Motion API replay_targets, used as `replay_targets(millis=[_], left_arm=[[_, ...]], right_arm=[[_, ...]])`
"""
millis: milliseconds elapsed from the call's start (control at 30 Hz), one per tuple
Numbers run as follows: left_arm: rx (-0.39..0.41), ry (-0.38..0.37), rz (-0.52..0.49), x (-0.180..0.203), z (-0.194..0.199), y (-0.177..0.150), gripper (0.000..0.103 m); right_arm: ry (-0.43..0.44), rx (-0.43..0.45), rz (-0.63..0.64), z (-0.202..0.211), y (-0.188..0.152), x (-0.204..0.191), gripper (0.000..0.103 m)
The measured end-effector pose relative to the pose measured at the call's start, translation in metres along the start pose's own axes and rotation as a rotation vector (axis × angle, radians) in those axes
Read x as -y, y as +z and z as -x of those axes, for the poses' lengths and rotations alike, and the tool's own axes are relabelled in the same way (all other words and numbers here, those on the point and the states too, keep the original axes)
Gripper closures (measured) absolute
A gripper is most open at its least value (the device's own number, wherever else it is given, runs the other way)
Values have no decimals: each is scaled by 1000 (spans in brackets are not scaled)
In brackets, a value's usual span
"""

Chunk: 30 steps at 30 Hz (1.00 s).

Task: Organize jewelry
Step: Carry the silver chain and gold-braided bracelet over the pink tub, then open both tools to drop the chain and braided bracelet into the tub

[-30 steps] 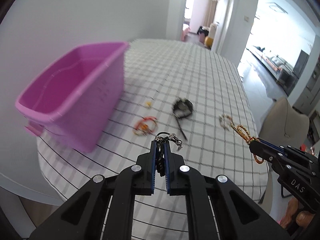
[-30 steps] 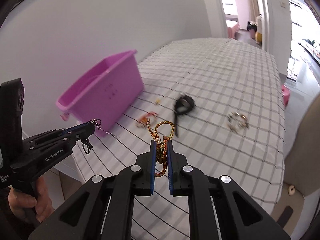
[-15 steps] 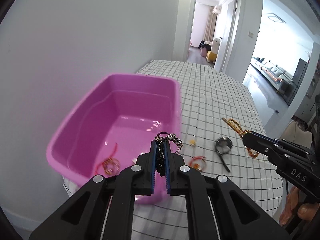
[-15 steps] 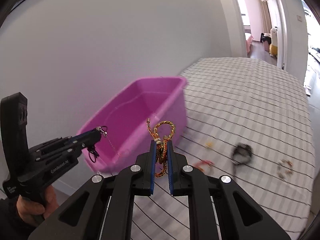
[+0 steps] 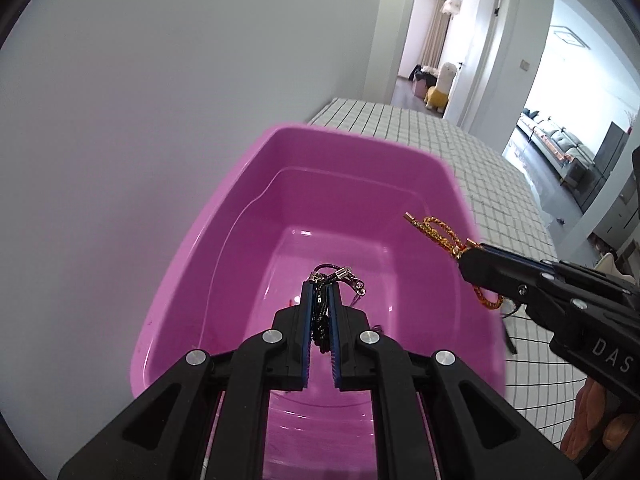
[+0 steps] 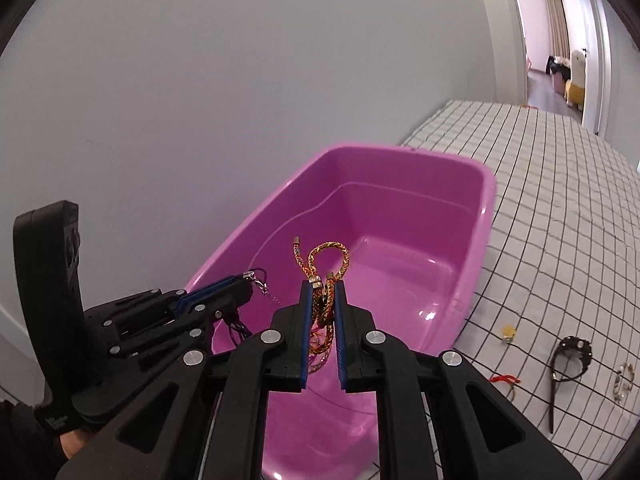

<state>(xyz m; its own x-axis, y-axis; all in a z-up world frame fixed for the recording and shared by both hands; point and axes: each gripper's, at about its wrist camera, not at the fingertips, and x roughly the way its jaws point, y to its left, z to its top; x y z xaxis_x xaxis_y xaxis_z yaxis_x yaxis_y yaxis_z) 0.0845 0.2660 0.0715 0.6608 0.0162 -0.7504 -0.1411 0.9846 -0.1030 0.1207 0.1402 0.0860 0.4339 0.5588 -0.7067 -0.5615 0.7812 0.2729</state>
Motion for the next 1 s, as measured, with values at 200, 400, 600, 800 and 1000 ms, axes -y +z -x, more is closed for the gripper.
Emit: replay_targets(millis=[200,400,600,800,1000], left_arm=[[-60,3,12,-13,-28,2,95],[-86,8,24,-23,-37,4,95],[-114,13,35,-29,-46,6,94],[-134,33,50,-31,-42,1,70],[-74,64,54,-33,-20,-1,20]], right_arm=[[-57,-60,-21,-29,8,-1,93],[-95,-107,-14,-49,12,-3,92],[-127,-132,-6,-62,13,1,92],[-154,-149,5,-71,16,6,66],[-155,-137,-17,-63,19,12,49]])
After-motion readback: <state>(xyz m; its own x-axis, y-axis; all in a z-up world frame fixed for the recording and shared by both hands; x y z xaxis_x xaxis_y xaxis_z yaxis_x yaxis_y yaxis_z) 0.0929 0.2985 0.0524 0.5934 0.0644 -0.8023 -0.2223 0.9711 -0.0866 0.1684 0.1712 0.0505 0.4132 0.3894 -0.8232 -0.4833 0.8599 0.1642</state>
